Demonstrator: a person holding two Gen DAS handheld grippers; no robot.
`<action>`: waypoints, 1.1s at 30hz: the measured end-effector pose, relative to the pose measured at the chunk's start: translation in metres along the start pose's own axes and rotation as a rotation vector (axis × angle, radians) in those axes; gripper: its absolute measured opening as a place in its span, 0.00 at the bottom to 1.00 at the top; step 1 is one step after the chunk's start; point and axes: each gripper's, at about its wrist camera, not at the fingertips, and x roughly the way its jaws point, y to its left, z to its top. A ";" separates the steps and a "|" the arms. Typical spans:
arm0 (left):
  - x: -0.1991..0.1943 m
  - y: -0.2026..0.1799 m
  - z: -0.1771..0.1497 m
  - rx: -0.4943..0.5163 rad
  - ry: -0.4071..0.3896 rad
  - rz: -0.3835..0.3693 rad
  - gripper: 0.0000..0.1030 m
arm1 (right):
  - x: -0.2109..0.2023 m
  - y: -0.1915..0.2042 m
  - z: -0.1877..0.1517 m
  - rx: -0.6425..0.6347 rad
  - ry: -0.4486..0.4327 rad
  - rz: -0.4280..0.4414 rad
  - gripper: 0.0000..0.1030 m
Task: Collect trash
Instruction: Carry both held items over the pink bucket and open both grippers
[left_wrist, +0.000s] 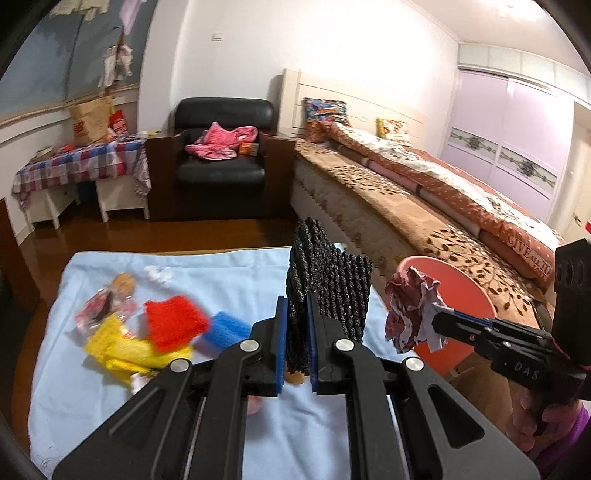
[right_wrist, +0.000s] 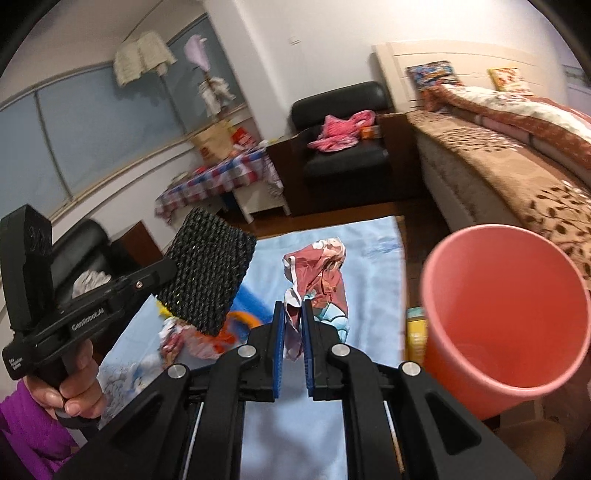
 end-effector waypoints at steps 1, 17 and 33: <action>0.002 -0.004 0.001 0.007 0.002 -0.008 0.09 | -0.004 -0.007 0.001 0.013 -0.008 -0.013 0.08; 0.053 -0.104 0.017 0.154 0.045 -0.149 0.09 | -0.049 -0.102 0.002 0.163 -0.102 -0.178 0.08; 0.123 -0.174 0.008 0.250 0.139 -0.169 0.09 | -0.041 -0.156 -0.011 0.259 -0.063 -0.242 0.09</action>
